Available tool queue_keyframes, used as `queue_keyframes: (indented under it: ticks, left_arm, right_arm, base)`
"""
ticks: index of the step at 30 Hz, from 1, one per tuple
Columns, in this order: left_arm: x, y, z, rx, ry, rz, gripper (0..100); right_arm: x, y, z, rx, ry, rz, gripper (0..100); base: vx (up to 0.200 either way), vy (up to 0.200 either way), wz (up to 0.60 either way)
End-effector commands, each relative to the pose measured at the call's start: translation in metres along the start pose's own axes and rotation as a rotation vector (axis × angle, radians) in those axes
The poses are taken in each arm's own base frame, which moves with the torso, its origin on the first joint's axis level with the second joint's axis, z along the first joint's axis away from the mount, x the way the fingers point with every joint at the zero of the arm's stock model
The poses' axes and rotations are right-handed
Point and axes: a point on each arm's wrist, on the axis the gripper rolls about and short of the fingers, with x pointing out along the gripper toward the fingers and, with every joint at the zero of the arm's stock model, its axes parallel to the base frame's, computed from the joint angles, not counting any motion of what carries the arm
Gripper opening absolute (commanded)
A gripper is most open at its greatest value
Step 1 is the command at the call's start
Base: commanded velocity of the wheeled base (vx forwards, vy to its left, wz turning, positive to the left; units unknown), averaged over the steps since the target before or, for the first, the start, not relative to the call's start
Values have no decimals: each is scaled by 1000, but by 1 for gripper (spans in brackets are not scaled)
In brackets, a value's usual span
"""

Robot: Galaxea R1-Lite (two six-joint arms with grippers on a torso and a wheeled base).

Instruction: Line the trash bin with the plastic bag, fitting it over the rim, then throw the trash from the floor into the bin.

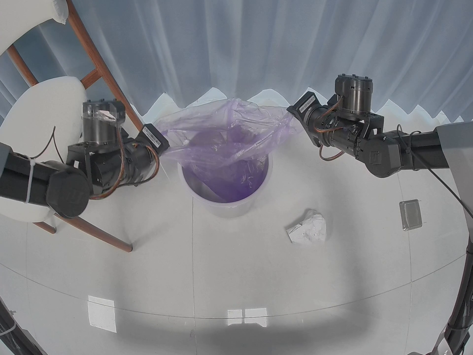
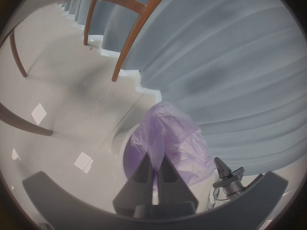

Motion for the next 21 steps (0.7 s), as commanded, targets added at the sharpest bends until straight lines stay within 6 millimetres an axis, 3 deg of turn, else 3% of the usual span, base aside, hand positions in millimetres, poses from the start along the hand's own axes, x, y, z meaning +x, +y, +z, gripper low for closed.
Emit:
queue_keyframes:
  ticks: [1, 7, 15, 21]
  left_arm:
    - [19, 27, -20, 9, 47, 75, 0]
    - [17, 53, -48, 21, 91, 99, 0]
    - [12, 66, -54, 42, 123, 144, 0]
    - [12, 78, -59, 137, 158, 173, 0]
  right_arm:
    - [4, -3, -9, -9, 20, -9, 0]
    - [1, -28, -35, -86, 105, -94, 0]
    - [-6, -45, -69, -126, 211, -150, 0]
    - [-6, -52, -78, -138, 239, -170, 0]
  base:
    - [0, 0, 0]
    - [0, 0, 0]
    - [0, 0, 0]
    - [0, 0, 0]
